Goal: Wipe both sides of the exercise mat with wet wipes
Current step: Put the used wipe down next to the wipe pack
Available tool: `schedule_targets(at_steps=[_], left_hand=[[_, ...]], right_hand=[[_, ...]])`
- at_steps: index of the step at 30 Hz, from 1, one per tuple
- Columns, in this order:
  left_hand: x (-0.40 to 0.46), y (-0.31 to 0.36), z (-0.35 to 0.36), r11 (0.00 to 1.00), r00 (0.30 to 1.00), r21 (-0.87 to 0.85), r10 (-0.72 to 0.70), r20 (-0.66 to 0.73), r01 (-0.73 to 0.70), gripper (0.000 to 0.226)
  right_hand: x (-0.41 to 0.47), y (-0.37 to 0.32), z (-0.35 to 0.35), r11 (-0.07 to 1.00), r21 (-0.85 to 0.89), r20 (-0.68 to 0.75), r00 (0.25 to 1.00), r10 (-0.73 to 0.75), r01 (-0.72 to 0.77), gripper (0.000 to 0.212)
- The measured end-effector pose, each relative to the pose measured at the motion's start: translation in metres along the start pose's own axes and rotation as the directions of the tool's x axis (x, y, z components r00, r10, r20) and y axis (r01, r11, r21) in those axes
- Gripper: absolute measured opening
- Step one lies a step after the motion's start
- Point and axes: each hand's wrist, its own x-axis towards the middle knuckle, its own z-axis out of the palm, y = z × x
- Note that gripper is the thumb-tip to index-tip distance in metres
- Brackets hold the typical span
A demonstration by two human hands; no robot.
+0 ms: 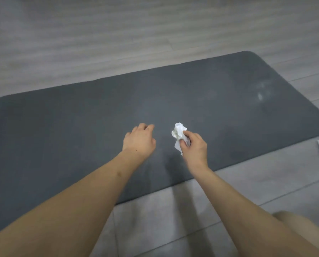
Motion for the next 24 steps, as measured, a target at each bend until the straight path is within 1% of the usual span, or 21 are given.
schedule_targets(at_steps=[3,6,10,14,16,19,21,24], left_hand=[[0.01,0.084,-0.022,0.994,0.997,0.066,0.083,-0.011,-0.082,0.047],[0.025,0.153,-0.039,0.978,0.983,0.114,0.18,-0.031,-0.176,0.048],[0.044,0.22,-0.05,0.942,0.951,0.157,0.307,-0.038,-0.298,0.047],[0.061,0.28,-0.048,0.886,0.898,0.159,0.441,0.008,-0.436,0.044],[0.07,0.31,-0.046,0.842,0.855,0.159,0.518,0.029,-0.516,0.043],[0.08,0.358,-0.045,0.756,0.769,0.158,0.637,0.047,-0.635,0.043],[0.084,0.391,-0.05,0.688,0.699,0.141,0.714,0.043,-0.712,0.044],[0.086,0.436,-0.066,0.563,0.568,0.114,0.823,0.015,-0.819,0.049]], right_hand=[[0.02,0.017,-0.068,0.998,0.055,-0.065,0.997,0.042,-0.039,0.025],[0.039,0.026,-0.127,0.996,0.073,-0.155,0.985,0.07,-0.059,0.024],[0.054,0.039,-0.19,0.993,0.069,-0.271,0.956,0.113,-0.098,0.023],[0.055,0.049,-0.239,0.988,0.064,-0.375,0.914,0.152,-0.138,0.023],[0.05,0.054,-0.266,0.985,0.055,-0.443,0.88,0.171,-0.163,0.025],[0.041,0.064,-0.312,0.976,-0.025,-0.516,0.839,0.171,-0.214,0.028],[0.036,0.066,-0.349,0.962,-0.062,-0.577,0.796,0.184,-0.267,0.028],[0.029,0.054,-0.408,0.933,-0.112,-0.663,0.725,0.186,-0.342,0.028]])
